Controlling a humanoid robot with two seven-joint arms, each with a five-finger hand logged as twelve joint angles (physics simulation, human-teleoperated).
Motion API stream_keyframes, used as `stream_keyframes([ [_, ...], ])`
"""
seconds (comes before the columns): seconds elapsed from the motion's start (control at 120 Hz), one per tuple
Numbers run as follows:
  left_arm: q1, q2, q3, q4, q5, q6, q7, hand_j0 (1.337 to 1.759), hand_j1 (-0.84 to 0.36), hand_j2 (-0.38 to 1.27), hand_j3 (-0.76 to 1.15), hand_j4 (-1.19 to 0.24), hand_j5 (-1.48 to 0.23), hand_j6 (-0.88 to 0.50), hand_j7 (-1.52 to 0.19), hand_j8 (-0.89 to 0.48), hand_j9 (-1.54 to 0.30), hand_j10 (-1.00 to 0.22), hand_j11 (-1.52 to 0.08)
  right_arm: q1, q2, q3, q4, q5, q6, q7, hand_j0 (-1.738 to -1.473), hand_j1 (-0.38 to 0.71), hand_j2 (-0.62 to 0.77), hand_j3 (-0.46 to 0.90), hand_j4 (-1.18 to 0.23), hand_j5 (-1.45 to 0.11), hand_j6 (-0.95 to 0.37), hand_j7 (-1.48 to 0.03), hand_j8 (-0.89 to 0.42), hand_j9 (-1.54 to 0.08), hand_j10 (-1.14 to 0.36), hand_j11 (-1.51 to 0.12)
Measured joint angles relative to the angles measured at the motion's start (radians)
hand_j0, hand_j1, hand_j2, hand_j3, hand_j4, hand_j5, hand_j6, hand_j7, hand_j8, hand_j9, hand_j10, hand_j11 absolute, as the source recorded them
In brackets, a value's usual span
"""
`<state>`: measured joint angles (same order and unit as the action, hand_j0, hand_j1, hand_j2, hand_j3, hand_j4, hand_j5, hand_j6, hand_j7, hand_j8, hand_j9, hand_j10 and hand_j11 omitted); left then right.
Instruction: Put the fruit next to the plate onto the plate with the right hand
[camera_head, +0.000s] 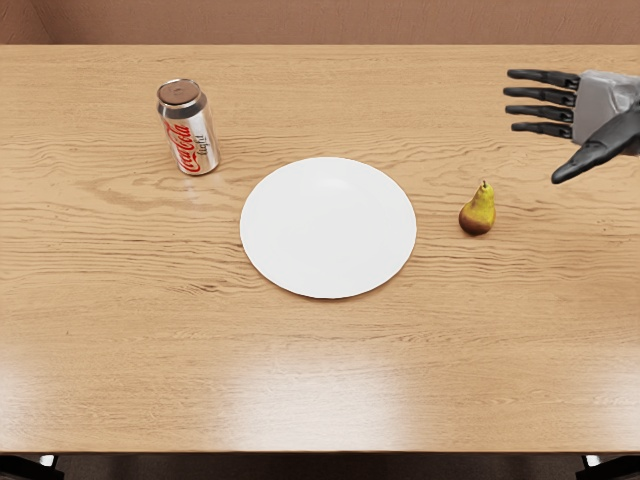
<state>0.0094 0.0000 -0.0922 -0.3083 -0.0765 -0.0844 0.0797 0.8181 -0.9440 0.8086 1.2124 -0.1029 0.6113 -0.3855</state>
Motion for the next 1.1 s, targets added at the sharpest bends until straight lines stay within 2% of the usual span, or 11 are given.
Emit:
stream_keyframes([
  [0.108,0.0,0.0,0.0,0.0,0.0,0.0,0.0,1.658,0.35,0.0,0.0,0.0,0.0,0.0,0.0,0.0,0.0,0.0,0.0,0.005,0.004,0.002,0.008,-0.021,0.0,-0.029,-1.658,-0.32,0.0,0.0,-0.02,-0.03,-0.02,-0.03,-0.02,-0.03,-0.02,-0.03],
  [0.225,0.0,0.0,0.0,0.0,0.0,0.0,0.0,1.658,0.35,0.0,0.0,0.0,0.0,0.0,0.0,0.0,0.0,0.0,0.0,0.009,0.01,0.002,0.009,-0.036,0.0,-0.041,-1.658,-0.32,0.0,0.0,-0.02,-0.03,-0.02,-0.03,-0.02,-0.03,-0.02,-0.03],
  [0.3,0.0,0.0,0.0,0.0,0.0,0.0,0.0,1.658,0.35,0.0,0.0,0.0,0.0,0.0,0.0,0.0,0.0,0.0,0.0,0.01,0.017,0.004,-0.001,-0.061,0.0,-0.039,-1.658,-0.32,0.0,0.0,-0.02,-0.03,-0.02,-0.03,-0.02,-0.03,-0.02,-0.03],
  [0.383,0.0,0.0,0.0,0.0,0.0,0.0,0.0,1.658,0.35,0.0,0.0,0.0,0.0,0.0,0.0,0.0,0.0,0.0,0.0,0.006,0.061,0.066,-0.016,-0.164,0.0,-0.012,-1.658,-0.32,0.0,0.0,-0.02,-0.03,-0.02,-0.03,-0.02,-0.03,-0.02,-0.03],
  [0.533,0.0,0.0,0.0,0.0,0.0,0.0,0.0,1.658,0.35,0.0,0.0,0.0,0.0,0.0,0.0,0.0,0.0,0.0,0.0,-0.056,0.248,0.283,-0.027,-0.518,0.0,0.129,-1.658,-0.32,0.0,0.0,-0.03,-0.03,-0.03,-0.03,-0.03,-0.03,-0.03,-0.03],
  [0.575,0.0,0.0,0.0,0.0,0.0,0.0,0.0,1.658,0.35,0.0,0.0,0.0,0.0,0.0,0.0,0.0,0.0,0.0,0.0,-0.078,0.276,0.314,-0.029,-0.606,0.0,0.197,-1.658,-0.32,0.0,0.0,-0.03,-0.03,-0.03,-0.03,-0.03,-0.03,-0.03,-0.03],
  [0.675,0.0,0.0,0.0,0.0,0.0,0.0,0.0,1.658,0.35,0.0,0.0,0.0,0.0,0.0,0.0,0.0,0.0,0.0,0.0,-0.127,0.31,0.33,-0.048,-0.797,0.0,0.405,-1.658,-0.32,0.0,0.0,-0.02,-0.03,-0.02,-0.03,-0.02,-0.03,-0.02,-0.03],
  [0.75,0.0,0.0,0.0,0.0,0.0,0.0,0.0,1.658,0.35,0.0,0.0,0.0,0.0,0.0,0.0,0.0,0.0,0.0,0.0,-0.147,0.315,0.298,-0.065,-0.867,0.0,0.496,-1.658,-0.32,0.0,0.0,-0.02,-0.03,-0.02,-0.03,-0.02,-0.03,-0.02,-0.03],
  [0.808,0.0,0.0,0.0,0.0,0.0,0.0,0.0,1.658,0.35,0.0,0.0,0.0,0.0,0.0,0.0,0.0,0.0,0.0,0.0,-0.155,0.316,0.27,-0.073,-0.896,0.0,0.533,-1.658,-0.32,0.0,0.0,-0.02,-0.03,-0.02,-0.03,-0.02,-0.03,-0.02,-0.03],
  [0.883,0.0,0.0,0.0,0.0,0.0,0.0,0.0,1.658,0.35,0.0,0.0,0.0,0.0,0.0,0.0,0.0,0.0,0.0,0.0,-0.161,0.317,0.23,-0.079,-0.916,0.0,0.56,-1.658,-0.33,0.0,0.0,-0.02,-0.03,-0.02,-0.03,-0.02,-0.03,-0.02,-0.03],
  [1.1,0.0,0.0,0.0,0.0,0.0,0.0,0.0,1.658,0.35,0.0,0.0,0.0,0.0,0.0,0.0,0.0,0.0,0.0,0.0,-0.186,0.296,0.171,-0.13,-0.932,-0.001,0.582,-1.658,-0.33,0.0,0.0,-0.02,-0.02,-0.02,-0.02,-0.02,-0.02,-0.01,-0.02],
])
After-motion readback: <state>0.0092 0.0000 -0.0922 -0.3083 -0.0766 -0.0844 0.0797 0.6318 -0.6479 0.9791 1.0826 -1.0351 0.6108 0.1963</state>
